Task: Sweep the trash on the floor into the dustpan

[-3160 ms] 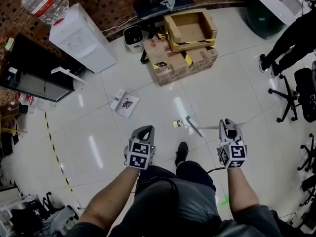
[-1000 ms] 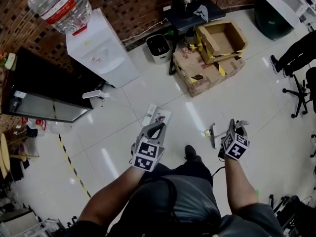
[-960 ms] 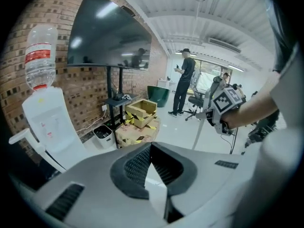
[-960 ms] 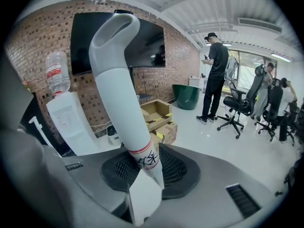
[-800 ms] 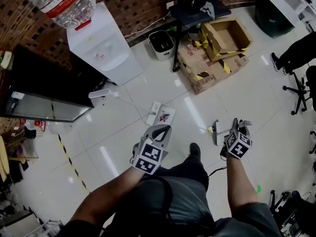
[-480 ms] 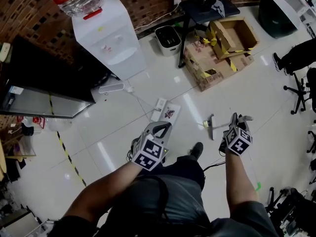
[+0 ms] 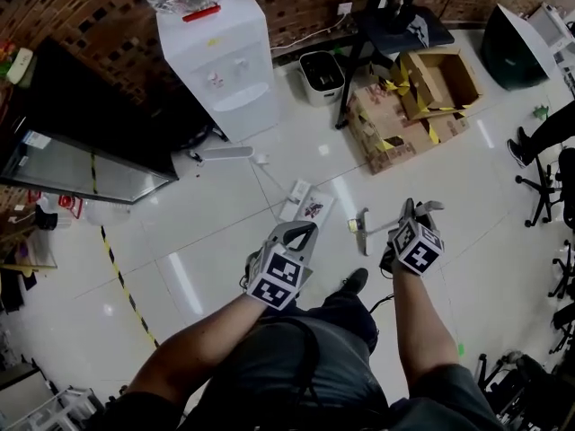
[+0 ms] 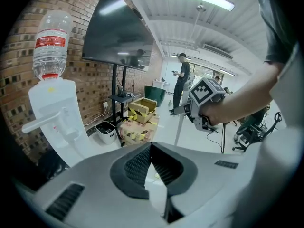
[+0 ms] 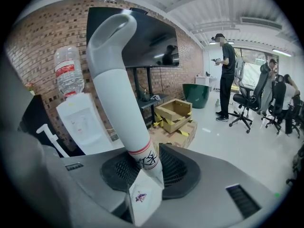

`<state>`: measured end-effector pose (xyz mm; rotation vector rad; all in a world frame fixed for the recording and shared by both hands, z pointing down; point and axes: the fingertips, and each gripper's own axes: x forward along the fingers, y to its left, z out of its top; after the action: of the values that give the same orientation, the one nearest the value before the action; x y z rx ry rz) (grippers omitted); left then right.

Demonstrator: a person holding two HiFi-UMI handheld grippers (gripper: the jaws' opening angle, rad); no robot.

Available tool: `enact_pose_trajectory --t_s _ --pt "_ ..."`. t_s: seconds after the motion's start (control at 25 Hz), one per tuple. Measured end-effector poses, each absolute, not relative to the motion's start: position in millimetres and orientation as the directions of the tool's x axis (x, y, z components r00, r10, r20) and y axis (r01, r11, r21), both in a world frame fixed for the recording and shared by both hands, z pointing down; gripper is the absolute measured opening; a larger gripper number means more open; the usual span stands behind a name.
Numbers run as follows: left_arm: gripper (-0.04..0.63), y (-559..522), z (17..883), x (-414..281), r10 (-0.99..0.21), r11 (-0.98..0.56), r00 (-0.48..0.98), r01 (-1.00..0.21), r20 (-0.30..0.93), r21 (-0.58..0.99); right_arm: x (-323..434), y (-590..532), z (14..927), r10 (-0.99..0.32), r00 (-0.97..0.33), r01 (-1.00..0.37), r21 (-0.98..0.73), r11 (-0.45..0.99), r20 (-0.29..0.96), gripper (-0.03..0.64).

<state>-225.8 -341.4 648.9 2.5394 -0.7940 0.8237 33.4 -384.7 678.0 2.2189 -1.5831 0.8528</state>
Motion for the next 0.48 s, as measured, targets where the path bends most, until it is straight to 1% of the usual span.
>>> enact_pose_trajectory --t_s 0.32,0.48 --pt "0.008 -355 643 -253 -0.453 -0.749 0.632 -0.653 0.629 0.118 -17 -411 676 -0.753 0.197 -0.927 -0.131 -0.353 0.628 0.112" --pt "0.008 -363 646 -261 -0.456 -0.747 0.633 -0.655 0.626 0.118 -46 -424 670 -0.766 0.168 -0.932 -0.155 -0.329 0.62 0.112"
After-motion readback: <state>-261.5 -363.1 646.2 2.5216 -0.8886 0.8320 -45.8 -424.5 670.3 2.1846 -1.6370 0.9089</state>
